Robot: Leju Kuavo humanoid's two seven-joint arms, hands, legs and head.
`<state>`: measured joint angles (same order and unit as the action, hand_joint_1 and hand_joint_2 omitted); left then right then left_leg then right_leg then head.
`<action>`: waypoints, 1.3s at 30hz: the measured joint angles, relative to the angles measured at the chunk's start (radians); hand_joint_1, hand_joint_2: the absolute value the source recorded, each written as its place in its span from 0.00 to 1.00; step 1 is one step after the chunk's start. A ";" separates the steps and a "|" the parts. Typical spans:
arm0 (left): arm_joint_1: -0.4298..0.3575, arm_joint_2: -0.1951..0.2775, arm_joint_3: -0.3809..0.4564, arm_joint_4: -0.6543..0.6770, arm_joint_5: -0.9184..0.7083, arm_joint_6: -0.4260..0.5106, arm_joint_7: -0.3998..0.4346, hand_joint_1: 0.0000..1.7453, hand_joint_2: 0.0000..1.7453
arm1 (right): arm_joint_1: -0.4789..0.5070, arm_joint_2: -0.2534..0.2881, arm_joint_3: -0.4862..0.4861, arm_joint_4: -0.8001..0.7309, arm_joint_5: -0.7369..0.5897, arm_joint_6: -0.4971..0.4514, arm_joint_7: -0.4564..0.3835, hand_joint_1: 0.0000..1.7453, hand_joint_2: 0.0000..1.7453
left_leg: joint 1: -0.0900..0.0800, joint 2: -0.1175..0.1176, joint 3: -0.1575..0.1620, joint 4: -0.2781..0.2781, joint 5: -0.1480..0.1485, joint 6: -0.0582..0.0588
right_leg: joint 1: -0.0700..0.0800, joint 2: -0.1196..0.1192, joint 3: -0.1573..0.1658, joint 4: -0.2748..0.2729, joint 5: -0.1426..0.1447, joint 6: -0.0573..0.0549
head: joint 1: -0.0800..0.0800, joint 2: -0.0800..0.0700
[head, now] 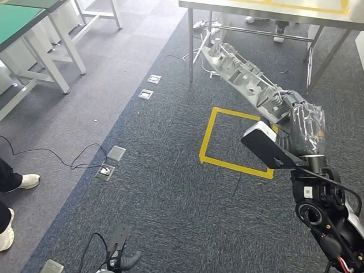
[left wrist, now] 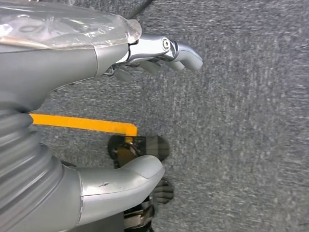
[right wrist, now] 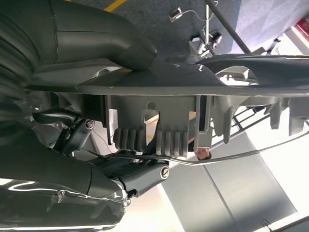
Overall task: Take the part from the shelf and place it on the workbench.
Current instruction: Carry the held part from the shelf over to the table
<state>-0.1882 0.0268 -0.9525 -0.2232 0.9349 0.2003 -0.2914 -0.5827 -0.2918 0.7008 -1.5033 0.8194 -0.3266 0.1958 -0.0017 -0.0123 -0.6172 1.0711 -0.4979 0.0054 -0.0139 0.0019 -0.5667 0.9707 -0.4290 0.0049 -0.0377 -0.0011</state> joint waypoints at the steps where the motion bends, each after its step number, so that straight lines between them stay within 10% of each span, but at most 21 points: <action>1: 0.000 0.000 0.000 0.000 0.000 0.000 0.000 0.00 1.00 | 0.000 0.000 -0.001 0.000 -0.002 -0.001 0.000 1.00 1.00 | 0.003 0.002 -0.040 0.071 -0.026 -0.006 | -0.001 -0.001 0.002 -0.001 -0.002 -0.003 | -0.003 0.000; 4: 0.004 0.000 0.000 0.000 0.000 0.000 0.000 0.00 1.00 | 0.002 0.000 -0.001 0.000 -0.006 -0.003 -0.003 1.00 1.00 | 0.013 0.004 -0.129 0.191 -0.036 -0.016 | -0.004 -0.001 0.008 -0.001 -0.010 -0.005 | -0.007 0.000; 8: 0.004 0.000 0.000 0.000 0.000 0.000 0.000 0.00 1.00 | 0.001 0.000 -0.002 0.000 -0.011 -0.006 -0.005 1.00 1.00 | 0.018 0.007 -0.037 -0.049 0.104 -0.015 | -0.008 0.001 0.028 0.000 -0.028 0.012 | -0.016 0.000; 13: 0.003 0.000 0.000 0.000 -0.001 0.000 0.000 0.00 1.00 | -0.001 0.000 -0.002 0.000 -0.014 -0.008 -0.006 1.00 1.00 | 0.012 0.004 -0.007 -0.105 0.102 0.015 | -0.007 0.001 0.034 -0.001 -0.046 0.040 | -0.010 0.000; 19: 0.002 0.000 0.000 0.000 -0.003 -0.003 -0.001 0.00 1.00 | 0.002 0.000 -0.002 0.001 -0.017 -0.008 -0.007 1.00 1.00 | 0.004 0.003 0.023 -0.109 0.083 0.043 | -0.003 0.000 -0.127 0.306 -0.150 0.041 | 0.005 0.000; 24: 0.001 -0.002 0.000 0.000 -0.003 -0.003 -0.001 0.00 1.00 | -0.001 0.000 -0.002 0.001 -0.018 -0.008 -0.007 1.00 1.00 | -0.006 -0.004 0.048 -0.107 0.061 0.040 | 0.014 -0.002 -0.038 0.049 0.015 0.006 | 0.010 0.000; 30: -0.001 0.000 0.001 0.000 -0.005 -0.004 -0.001 0.00 1.00 | -0.007 0.000 -0.002 0.003 -0.018 -0.008 -0.006 1.00 1.00 | -0.006 0.001 0.020 -0.057 0.033 0.010 | 0.005 -0.004 0.005 -0.018 0.009 -0.005 | 0.009 0.000; 34: 0.001 0.001 0.001 0.000 -0.006 -0.004 -0.001 0.00 1.00 | -0.009 0.000 -0.001 0.006 -0.018 -0.009 -0.006 1.00 1.00 | 0.013 0.004 -0.124 0.176 -0.036 -0.018 | 0.000 -0.003 0.015 -0.022 0.002 -0.009 | 0.004 0.000; 36: 0.001 0.002 0.001 0.000 -0.006 -0.004 -0.001 0.00 1.00 | -0.009 0.000 0.001 0.006 -0.018 -0.009 -0.007 1.00 1.00 | 0.020 0.005 -0.128 0.143 0.013 -0.026 | -0.006 0.000 0.023 -0.021 -0.005 -0.003 | 0.003 0.000; 39: 0.000 0.002 0.001 0.000 -0.006 -0.004 -0.001 0.00 1.00 | -0.009 0.000 0.001 0.006 -0.018 -0.009 -0.006 1.00 1.00 | 0.027 0.003 -0.043 -0.055 0.113 -0.030 | -0.009 0.003 0.035 -0.014 -0.024 0.017 | 0.001 0.000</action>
<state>-0.1883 0.0286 -0.9516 -0.2232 0.9293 0.1961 -0.2926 -0.5921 -0.2914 0.7017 -1.4969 0.8015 -0.3353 0.1896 0.0252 -0.0094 -0.6602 1.0166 -0.3852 -0.0251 -0.0233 0.0049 -0.5316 0.9566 -0.4527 0.0216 -0.0366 -0.0011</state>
